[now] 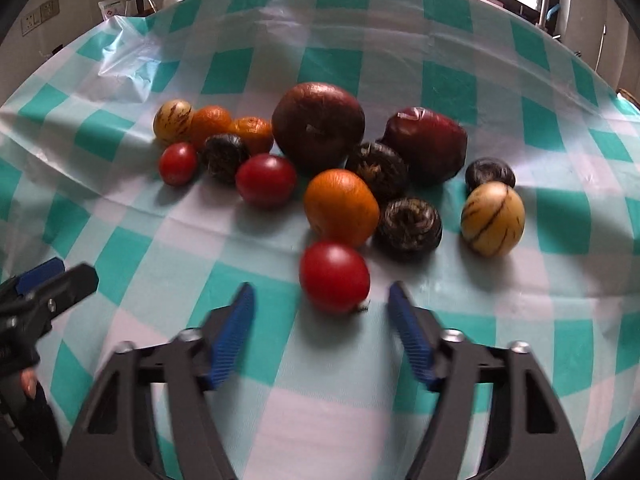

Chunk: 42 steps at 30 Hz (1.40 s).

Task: Organize fruits
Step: 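Grasp the large red tomato with the right tool while the left tool grasps a small red tomato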

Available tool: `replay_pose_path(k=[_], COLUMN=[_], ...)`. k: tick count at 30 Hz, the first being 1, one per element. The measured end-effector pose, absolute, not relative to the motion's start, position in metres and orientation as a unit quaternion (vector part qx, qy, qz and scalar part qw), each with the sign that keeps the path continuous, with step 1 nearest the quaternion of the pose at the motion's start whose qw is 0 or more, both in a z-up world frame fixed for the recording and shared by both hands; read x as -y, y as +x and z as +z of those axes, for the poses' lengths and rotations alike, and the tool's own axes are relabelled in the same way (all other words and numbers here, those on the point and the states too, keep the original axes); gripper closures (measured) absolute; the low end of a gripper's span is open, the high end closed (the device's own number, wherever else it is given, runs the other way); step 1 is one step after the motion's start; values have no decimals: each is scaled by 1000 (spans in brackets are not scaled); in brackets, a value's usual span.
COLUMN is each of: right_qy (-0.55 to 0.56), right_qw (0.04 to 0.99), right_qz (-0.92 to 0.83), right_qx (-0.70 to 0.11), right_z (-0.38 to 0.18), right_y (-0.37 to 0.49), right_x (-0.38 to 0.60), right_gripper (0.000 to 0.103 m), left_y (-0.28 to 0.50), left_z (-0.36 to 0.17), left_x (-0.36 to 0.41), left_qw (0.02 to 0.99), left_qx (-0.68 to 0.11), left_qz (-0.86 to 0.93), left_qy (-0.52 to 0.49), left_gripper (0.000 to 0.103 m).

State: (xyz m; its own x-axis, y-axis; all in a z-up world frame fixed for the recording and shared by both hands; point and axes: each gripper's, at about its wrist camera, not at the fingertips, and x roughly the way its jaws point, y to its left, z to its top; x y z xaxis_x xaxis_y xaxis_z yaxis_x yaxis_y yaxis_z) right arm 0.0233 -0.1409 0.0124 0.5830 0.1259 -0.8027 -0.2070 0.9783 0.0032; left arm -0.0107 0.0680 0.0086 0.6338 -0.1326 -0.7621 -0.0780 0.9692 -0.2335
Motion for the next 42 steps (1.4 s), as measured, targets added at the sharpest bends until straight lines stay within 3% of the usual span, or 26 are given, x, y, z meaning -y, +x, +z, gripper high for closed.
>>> replay_pose_path(k=[2, 3, 11, 15, 27, 28, 29, 30, 42], right_qy=[-40, -33, 59, 92, 126, 129, 131, 134, 134], right_qw=[892, 893, 909, 909, 907, 906, 906, 906, 907], right_qz=[89, 91, 106, 123, 144, 146, 146, 146, 138], right_qx=[-441, -440, -399, -387, -376, -376, -375, -374, -375], right_z=[13, 13, 26, 28, 27, 27, 26, 27, 26], right_y=[24, 23, -10, -21, -30, -30, -30, -31, -30], right_x=[144, 146, 186, 196, 207, 208, 208, 209, 212], right_gripper=[67, 69, 69, 69, 69, 69, 69, 69, 69], left_y=[-14, -16, -9, 10, 95, 97, 97, 94, -3], left_z=[11, 11, 10, 11, 6, 6, 6, 7, 20], left_x=[-69, -68, -59, -49, -18, -18, -18, -20, -59], left_qw=[899, 900, 892, 895, 894, 895, 896, 898, 917], left_qx=[-423, -422, -445, -444, -447, -446, -442, -438, -386], left_qz=[-16, -16, -11, 2, -27, -28, -28, -31, -77], left_qy=[-113, -108, -77, -32, 20, 21, 20, 17, -64], left_gripper=[1, 1, 2, 9, 46, 51, 66, 69, 69])
